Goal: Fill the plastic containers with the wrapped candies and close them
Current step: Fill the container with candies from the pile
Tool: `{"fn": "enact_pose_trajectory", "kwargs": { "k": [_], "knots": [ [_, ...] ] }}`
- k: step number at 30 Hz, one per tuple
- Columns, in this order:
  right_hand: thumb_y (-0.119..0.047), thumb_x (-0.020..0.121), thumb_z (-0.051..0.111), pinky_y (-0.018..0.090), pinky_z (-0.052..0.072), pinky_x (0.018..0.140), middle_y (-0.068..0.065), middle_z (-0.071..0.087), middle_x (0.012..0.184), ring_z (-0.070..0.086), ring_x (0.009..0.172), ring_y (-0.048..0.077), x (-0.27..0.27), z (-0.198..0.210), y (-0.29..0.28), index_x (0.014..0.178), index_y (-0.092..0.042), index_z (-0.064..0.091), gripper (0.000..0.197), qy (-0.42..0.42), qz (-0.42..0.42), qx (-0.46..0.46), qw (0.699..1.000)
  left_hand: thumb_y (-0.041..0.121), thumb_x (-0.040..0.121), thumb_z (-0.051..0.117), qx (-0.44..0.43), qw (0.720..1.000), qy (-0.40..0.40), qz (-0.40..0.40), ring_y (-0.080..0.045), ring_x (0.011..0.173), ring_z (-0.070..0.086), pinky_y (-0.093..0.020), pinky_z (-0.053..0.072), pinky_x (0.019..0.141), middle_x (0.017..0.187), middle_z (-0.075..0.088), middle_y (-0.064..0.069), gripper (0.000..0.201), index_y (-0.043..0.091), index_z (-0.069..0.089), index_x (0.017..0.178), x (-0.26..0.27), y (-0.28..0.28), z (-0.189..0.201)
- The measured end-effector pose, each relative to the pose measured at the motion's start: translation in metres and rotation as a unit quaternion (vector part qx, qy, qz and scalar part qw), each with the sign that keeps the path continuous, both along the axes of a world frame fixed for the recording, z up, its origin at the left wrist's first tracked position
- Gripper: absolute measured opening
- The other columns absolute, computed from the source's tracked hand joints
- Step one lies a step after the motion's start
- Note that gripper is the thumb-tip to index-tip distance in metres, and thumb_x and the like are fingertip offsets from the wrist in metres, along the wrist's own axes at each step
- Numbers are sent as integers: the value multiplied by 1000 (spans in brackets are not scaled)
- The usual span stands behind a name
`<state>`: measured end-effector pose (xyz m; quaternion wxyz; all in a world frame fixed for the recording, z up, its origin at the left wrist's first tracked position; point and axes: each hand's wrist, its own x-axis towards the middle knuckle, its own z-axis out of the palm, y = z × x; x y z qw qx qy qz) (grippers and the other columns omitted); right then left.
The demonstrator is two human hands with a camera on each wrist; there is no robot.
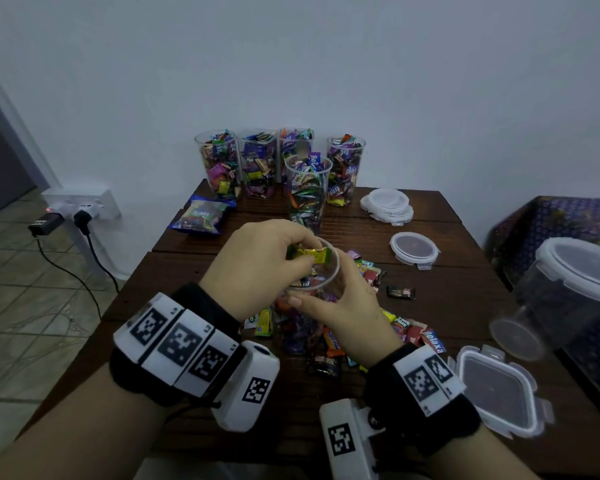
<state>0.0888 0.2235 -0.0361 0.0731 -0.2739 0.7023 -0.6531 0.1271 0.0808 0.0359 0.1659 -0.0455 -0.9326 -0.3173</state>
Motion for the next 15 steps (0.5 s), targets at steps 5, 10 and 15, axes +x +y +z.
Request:
{"fn": "enact_pose_trajectory", "kwargs": {
  "k": [5, 10, 15],
  "knots": [
    [-42, 64, 78, 33, 45, 101, -12, 56, 128, 53, 120, 4, 0, 0, -1, 133, -28, 44, 78, 9, -14, 17, 1000, 12, 82, 65, 34, 999, 6, -23, -1, 93, 62, -31, 52, 86, 103, 68, 10, 22, 29, 71, 96, 0, -2, -2],
    [-28, 69, 83, 16, 42, 95, -19, 56, 123, 51, 116, -5, -2, 0, 2, 128, -32, 44, 71, 13, -16, 25, 999, 9, 87, 62, 136, 989, 49, -22, 3, 91, 63, -13, 49, 82, 102, 68, 11, 22, 29, 69, 92, -2, -5, -2],
    [-21, 75, 78, 2, 39, 83, -22, 53, 119, 49, 107, -16, -3, 8, 8, 126, -34, 40, 65, 12, 16, 74, 997, 17, 90, 60, 121, 986, 86, 69, 6, 92, 56, -4, 39, 80, 99, 60, 20, 22, 32, 65, 104, -7, -24, -4]
  ]
}}
